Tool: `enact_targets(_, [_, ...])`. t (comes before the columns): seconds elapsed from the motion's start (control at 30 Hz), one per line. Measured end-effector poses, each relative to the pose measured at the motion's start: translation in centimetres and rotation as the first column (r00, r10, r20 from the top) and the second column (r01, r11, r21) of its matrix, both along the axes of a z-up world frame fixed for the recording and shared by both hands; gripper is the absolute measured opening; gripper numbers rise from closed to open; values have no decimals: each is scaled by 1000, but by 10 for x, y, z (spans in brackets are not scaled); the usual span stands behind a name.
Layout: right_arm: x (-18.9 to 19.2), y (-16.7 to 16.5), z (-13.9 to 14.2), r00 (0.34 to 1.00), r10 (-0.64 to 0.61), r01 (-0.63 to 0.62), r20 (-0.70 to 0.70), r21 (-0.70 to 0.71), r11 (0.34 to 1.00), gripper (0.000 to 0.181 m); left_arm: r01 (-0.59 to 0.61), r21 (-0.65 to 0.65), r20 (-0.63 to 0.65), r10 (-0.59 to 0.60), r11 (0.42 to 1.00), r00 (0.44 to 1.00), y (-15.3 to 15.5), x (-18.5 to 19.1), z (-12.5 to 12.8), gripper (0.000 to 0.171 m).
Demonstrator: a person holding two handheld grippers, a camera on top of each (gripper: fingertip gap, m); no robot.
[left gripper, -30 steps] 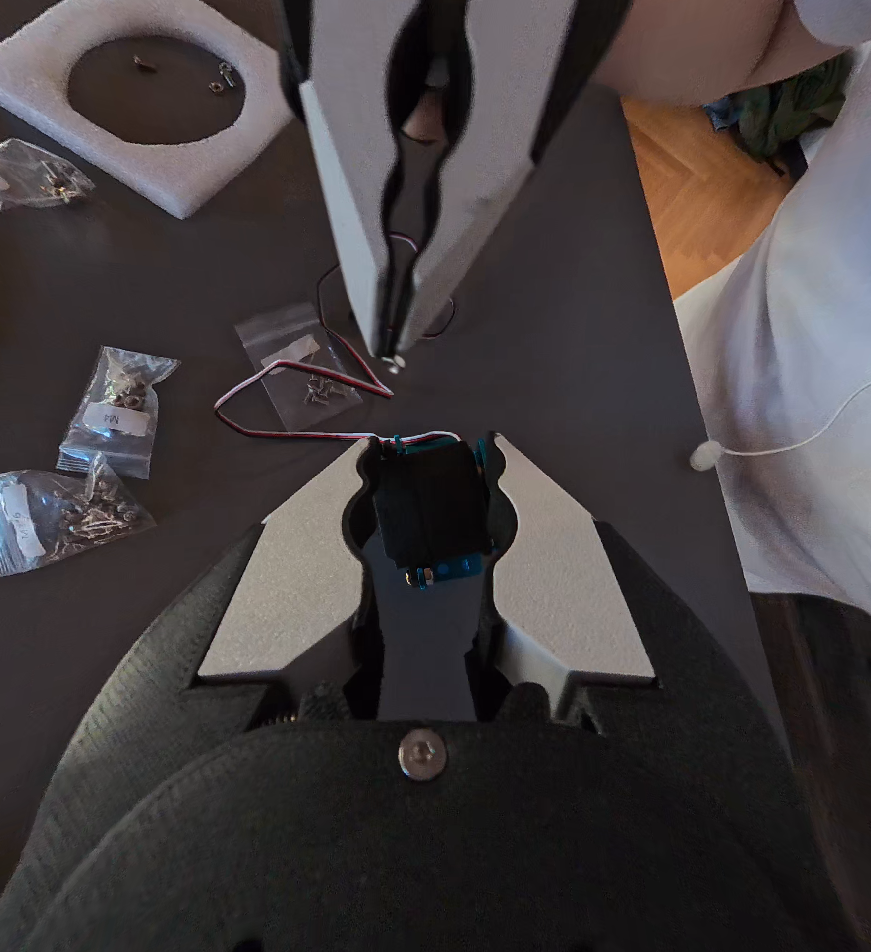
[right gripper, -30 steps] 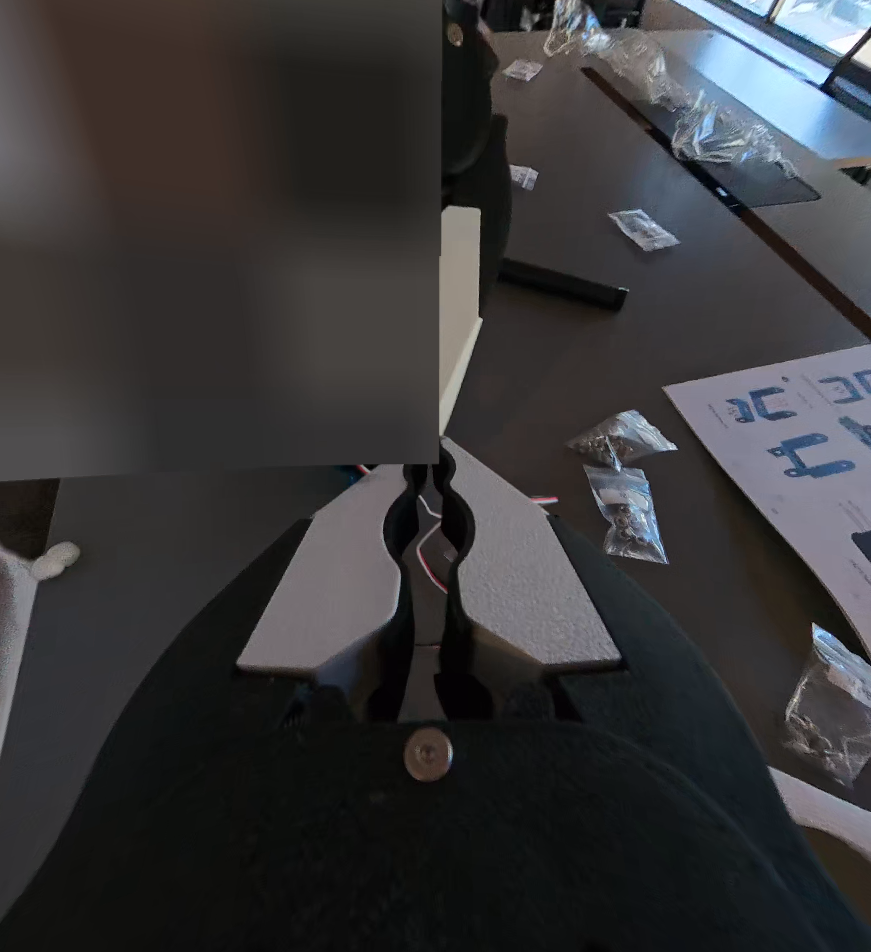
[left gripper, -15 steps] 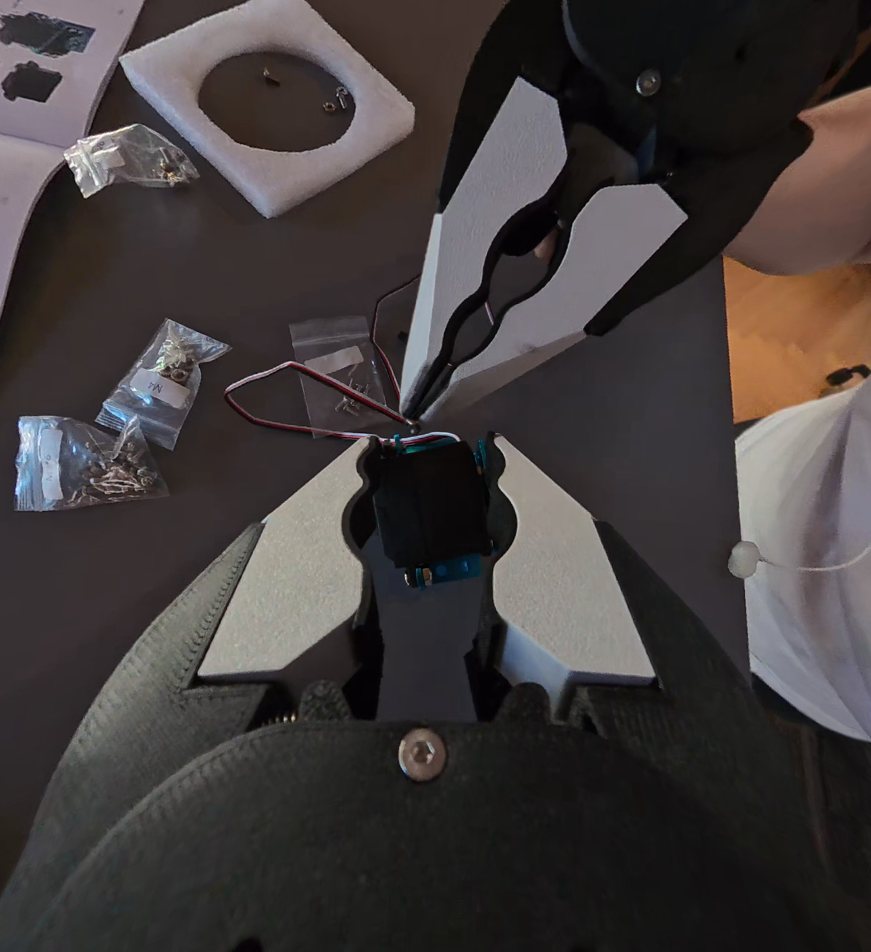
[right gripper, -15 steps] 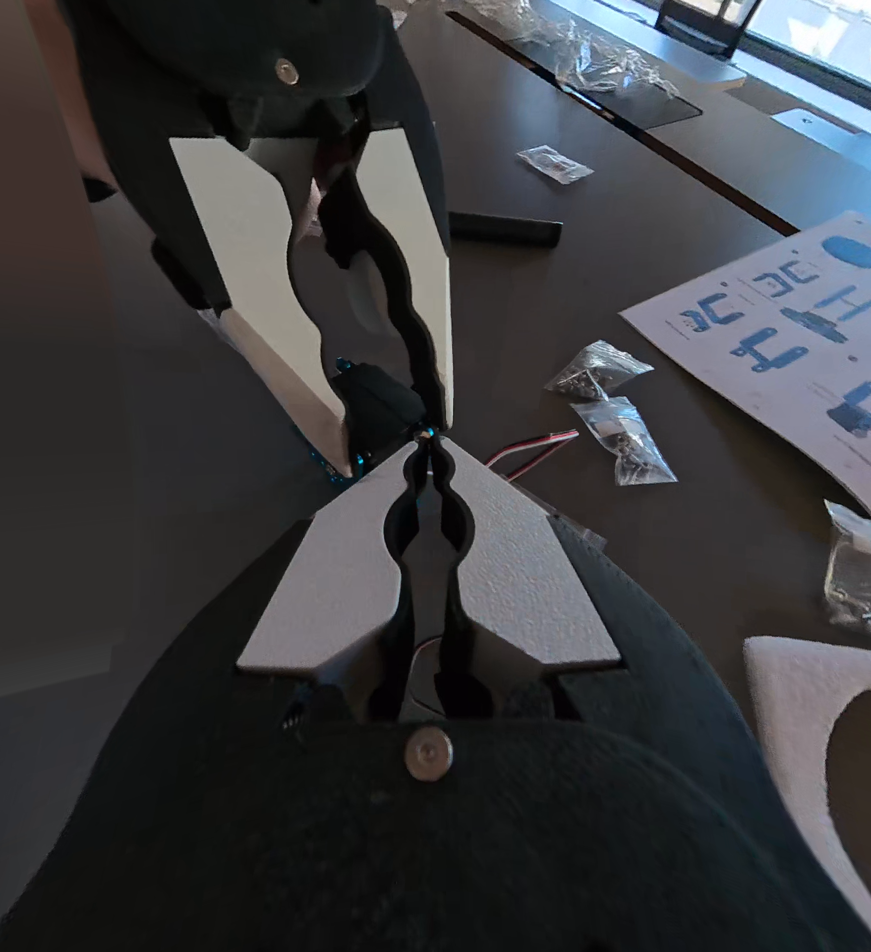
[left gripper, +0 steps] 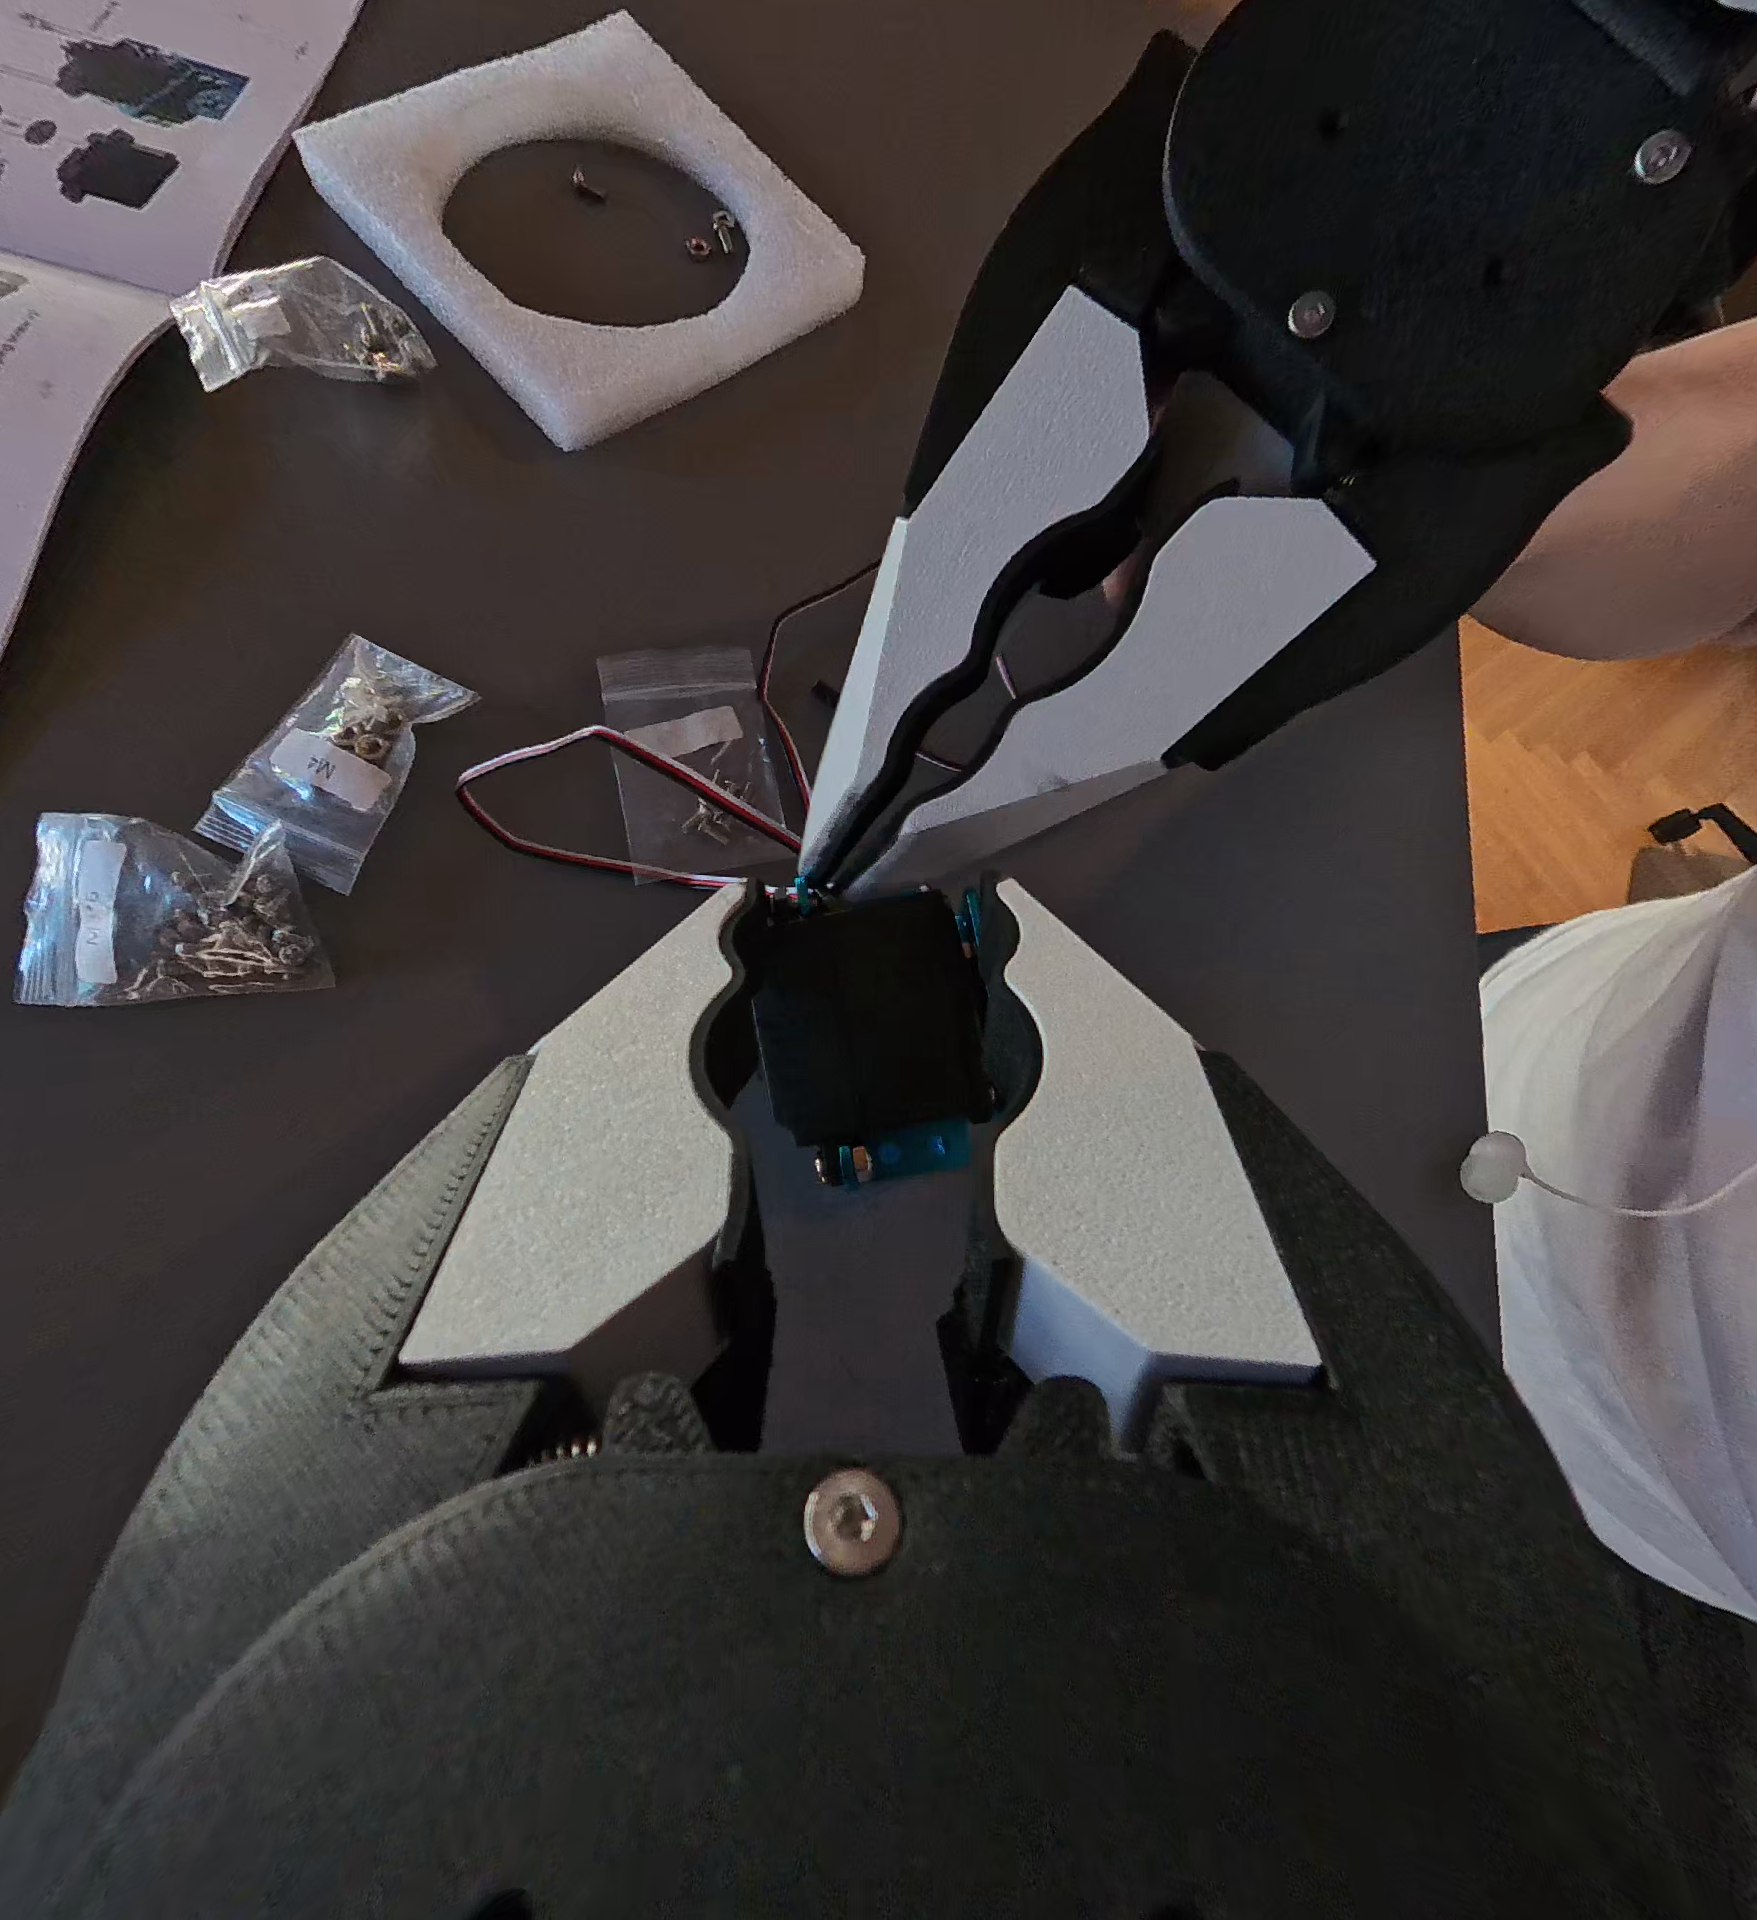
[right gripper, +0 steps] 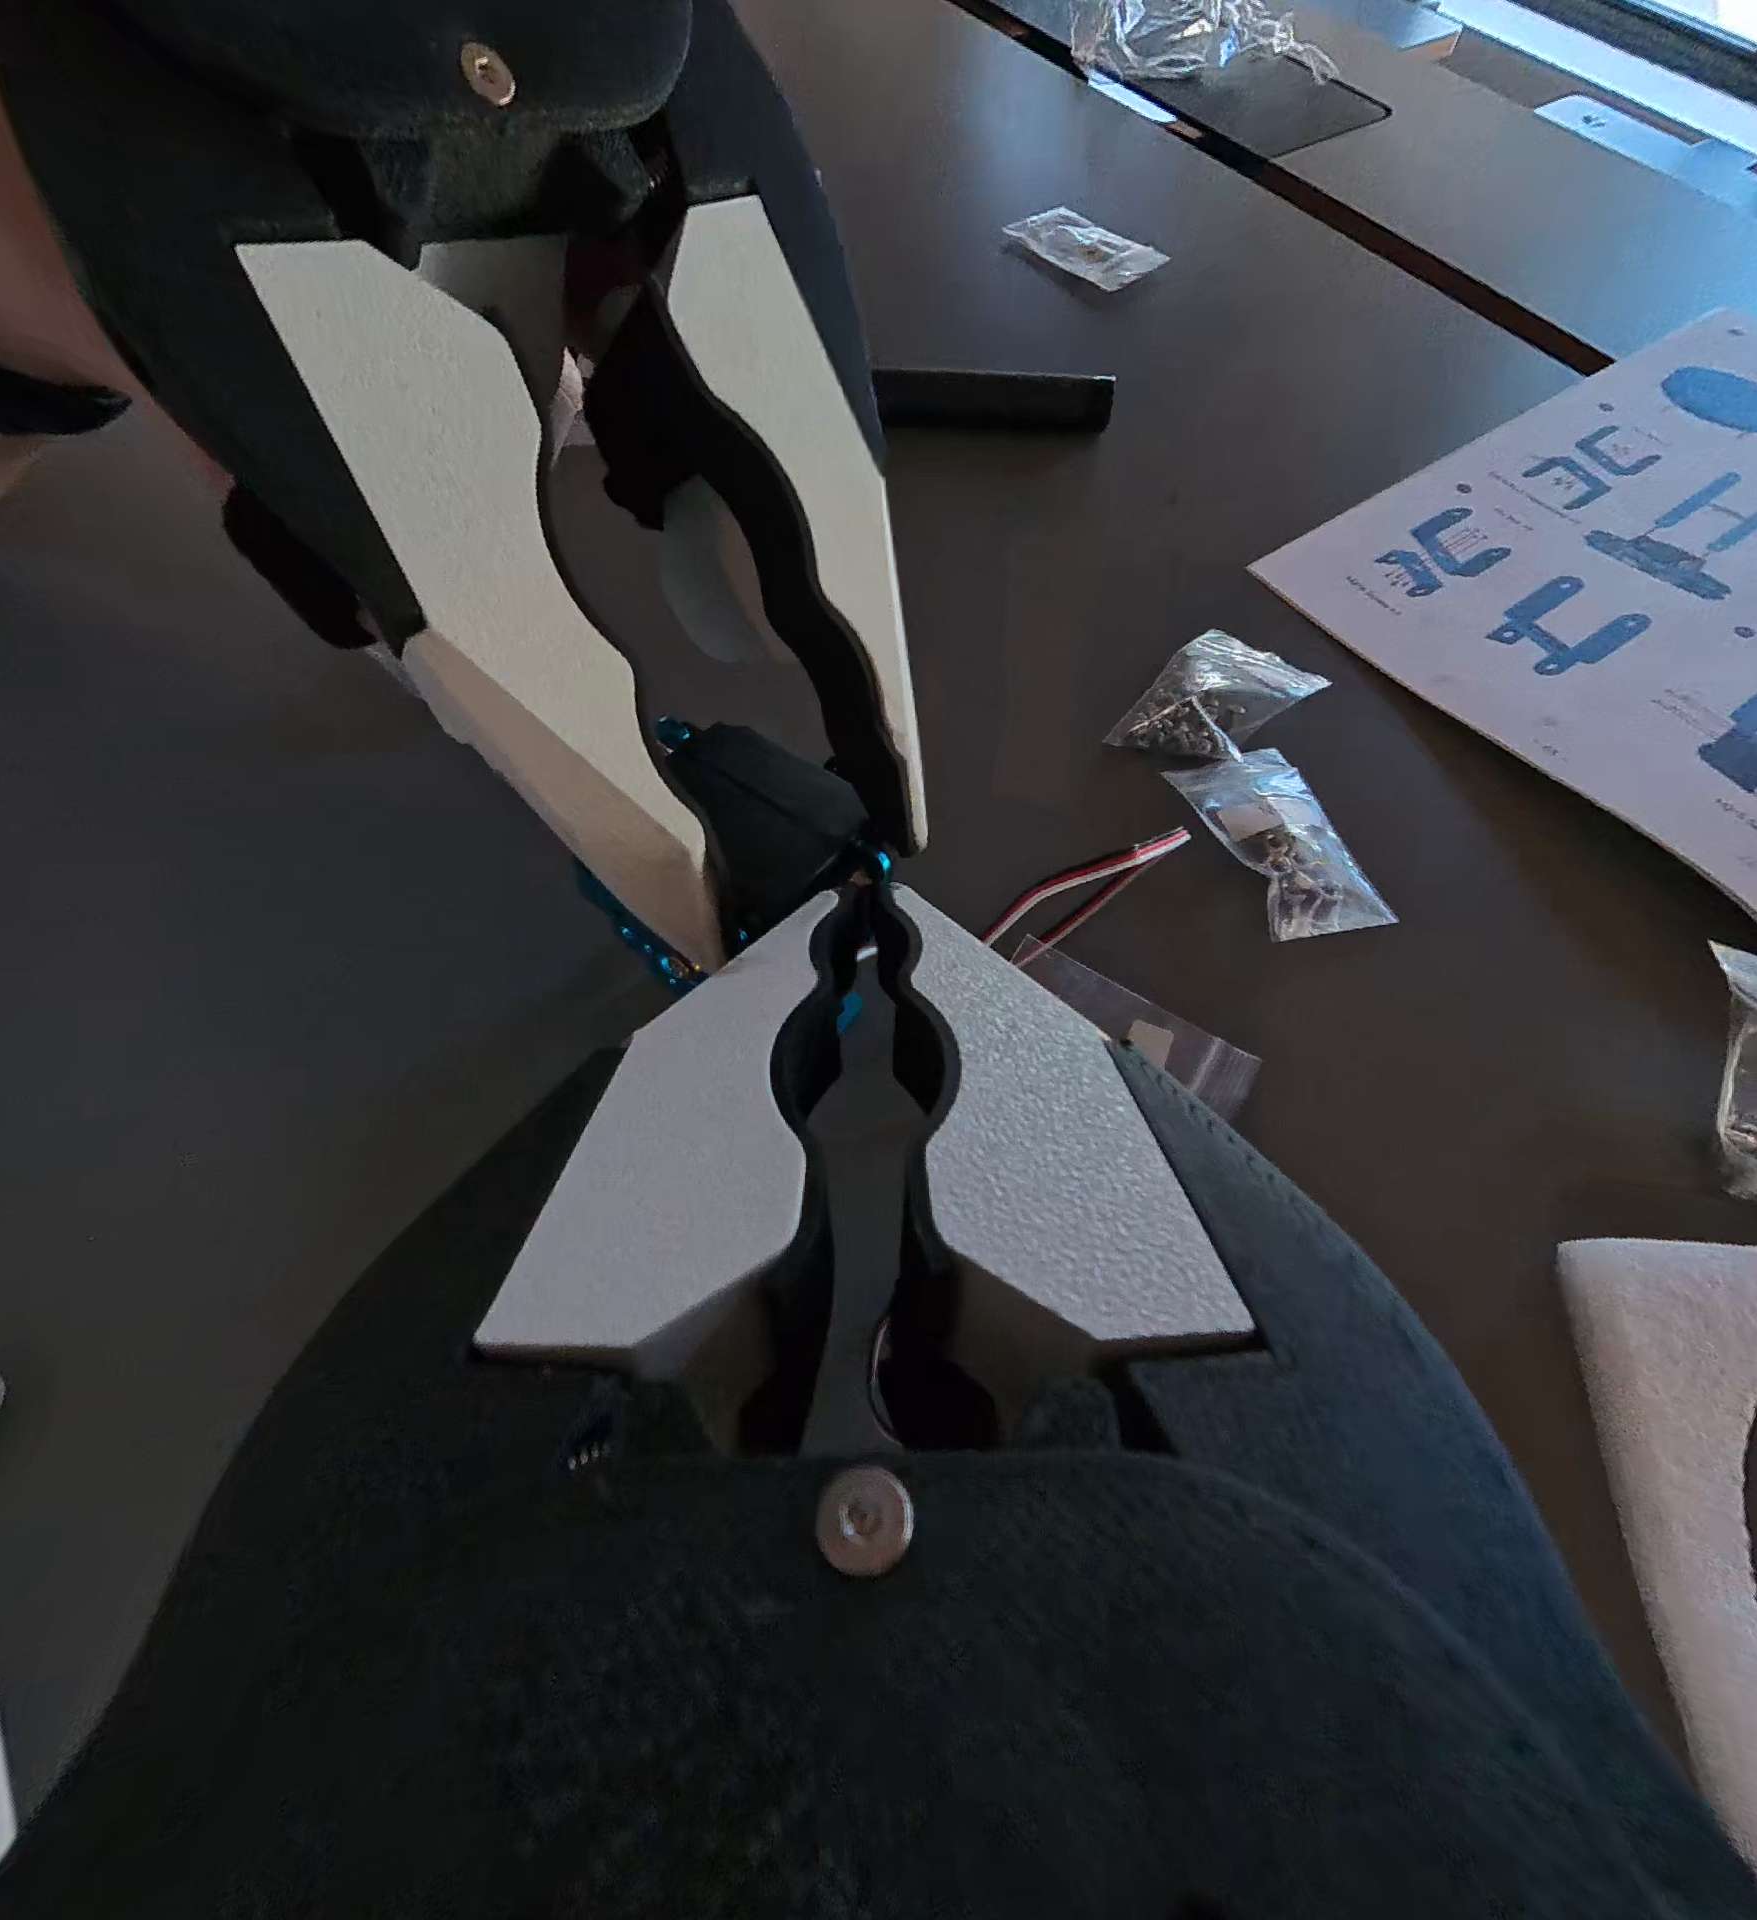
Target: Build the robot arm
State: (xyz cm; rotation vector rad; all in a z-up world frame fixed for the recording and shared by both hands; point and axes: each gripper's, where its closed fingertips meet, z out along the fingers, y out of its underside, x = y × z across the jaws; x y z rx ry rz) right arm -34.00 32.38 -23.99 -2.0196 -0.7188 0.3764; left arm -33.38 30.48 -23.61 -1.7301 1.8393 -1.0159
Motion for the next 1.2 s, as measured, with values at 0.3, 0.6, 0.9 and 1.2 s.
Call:
enact_targets(0.3, [2,3,2,997,-57,57,-47,-8,998,8,-4,-12,14,4,1000,1000,0,0,0,41])
enact_targets(0.6, [1,5,2,995,20,-18,-95,19,1000,10,-7,-38,36,8,999,999,1,0,1,41])
enact_targets(0.9, [3,6,2,989,2,1,-145,25,1000,15,-4,-45,44,6,999,999,1,0,1,41])
enact_targets(1.2, [2,5,1,987,9,-5,-159,25,1000,14,-3,-47,46,5,999,999,1,0,1,41])
